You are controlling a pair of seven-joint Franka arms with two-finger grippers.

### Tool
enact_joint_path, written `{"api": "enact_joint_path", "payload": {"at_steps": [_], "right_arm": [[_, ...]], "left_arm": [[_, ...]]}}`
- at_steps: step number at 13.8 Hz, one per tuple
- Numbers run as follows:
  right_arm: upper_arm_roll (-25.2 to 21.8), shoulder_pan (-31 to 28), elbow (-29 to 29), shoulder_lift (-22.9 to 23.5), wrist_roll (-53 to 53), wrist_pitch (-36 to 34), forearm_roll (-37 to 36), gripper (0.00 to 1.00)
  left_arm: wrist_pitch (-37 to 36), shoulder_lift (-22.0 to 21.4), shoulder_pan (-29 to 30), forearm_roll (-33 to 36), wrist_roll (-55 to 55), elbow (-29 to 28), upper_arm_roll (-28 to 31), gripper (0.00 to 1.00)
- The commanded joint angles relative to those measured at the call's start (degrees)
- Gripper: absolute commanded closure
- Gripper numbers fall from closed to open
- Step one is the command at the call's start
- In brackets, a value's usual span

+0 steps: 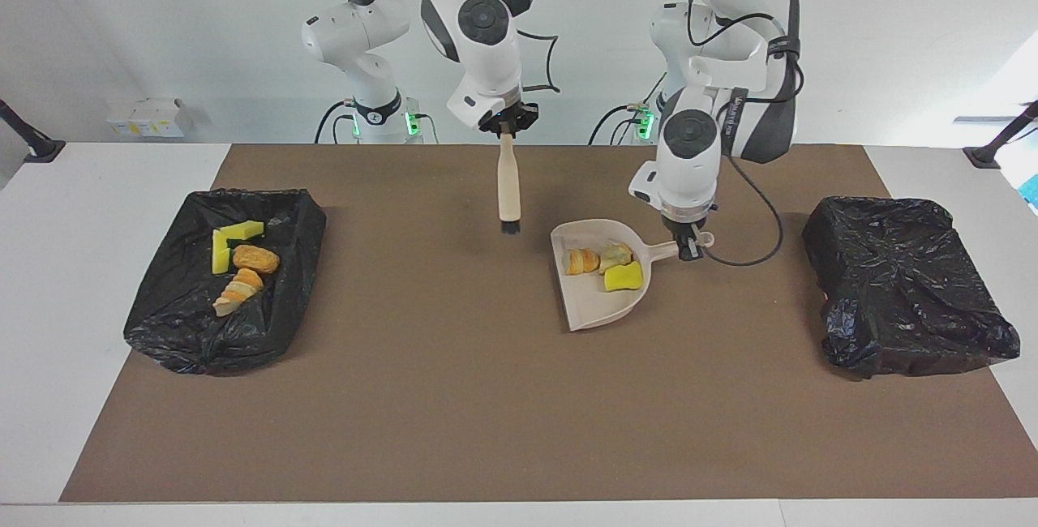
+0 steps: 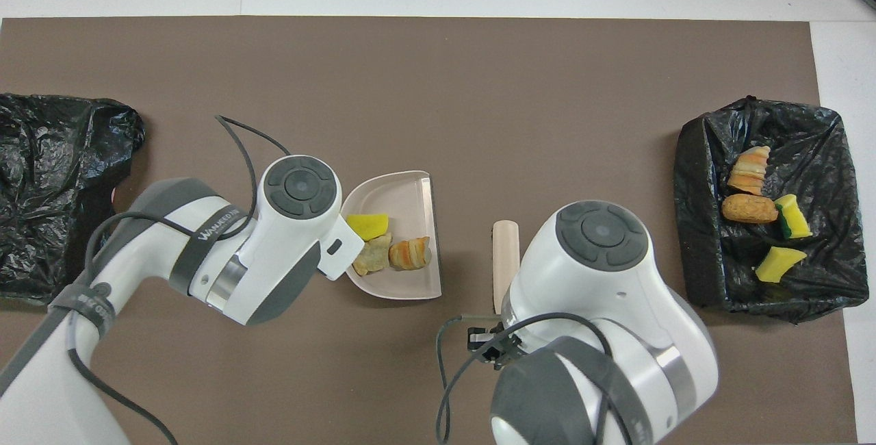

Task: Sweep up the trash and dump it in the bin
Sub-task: 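Carry the loaded dustpan over the near bin with the left gripper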

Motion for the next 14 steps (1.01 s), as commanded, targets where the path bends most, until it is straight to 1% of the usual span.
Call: {"api": "enact_joint_path", "payload": {"at_steps": [1,3,4,6,7,8,9,11,12,14], "right_arm": [[0.07,5.27,-1.68,2.96,3.31,5.39,-1.25,1.00],[0.07,8.26,-3.08,4.80,6.14,8.65,-2.21,1.00],[0.07,10.37,-4.04,6.12,8.06,11.36,-2.39,1.00],[0.07,13.71,-7.38,8.23,13.51,20.31,-2.39,1.00],[0.07,14.16,-8.26,8.50,14.05,22.09,-2.39,1.00],[0.07,14.17,-8.27,8.51,14.15,21.58,-2.39,1.00],[0.07,14.08,-8.27,8.51,14.15,21.49,-2.48,0.94],[-0.02,14.08,-7.57,8.68,14.49,20.27,-2.48,0.00],[-0.20,13.99,-6.53,8.68,15.19,17.91,-2.91,0.00],[-0.46,12.85,-3.19,8.24,15.11,10.63,-5.45,0.00]], "left_arm": [[-0.78,-1.94,5.41,0.05,4.77,1.83,-0.60,1.00],[-0.87,-3.86,8.67,0.05,8.72,2.71,-0.25,1.00],[-1.05,-4.83,11.30,0.14,10.74,3.15,-0.25,1.00],[-3.76,-5.19,14.73,0.31,14.88,5.77,-0.25,1.00],[-4.64,-5.28,17.19,0.40,16.81,7.18,-0.25,1.00],[-5.00,-5.28,19.39,0.58,18.74,8.50,-0.25,1.00],[-5.96,-5.28,21.93,0.23,20.07,9.38,-0.25,1.00],[-7.55,-5.20,27.03,0.23,21.82,11.40,-0.25,1.00],[-7.55,-4.93,28.97,0.14,25.15,13.15,-0.25,1.00],[-7.38,-3.71,32.32,0.05,32.79,17.63,-0.25,1.00]]}}
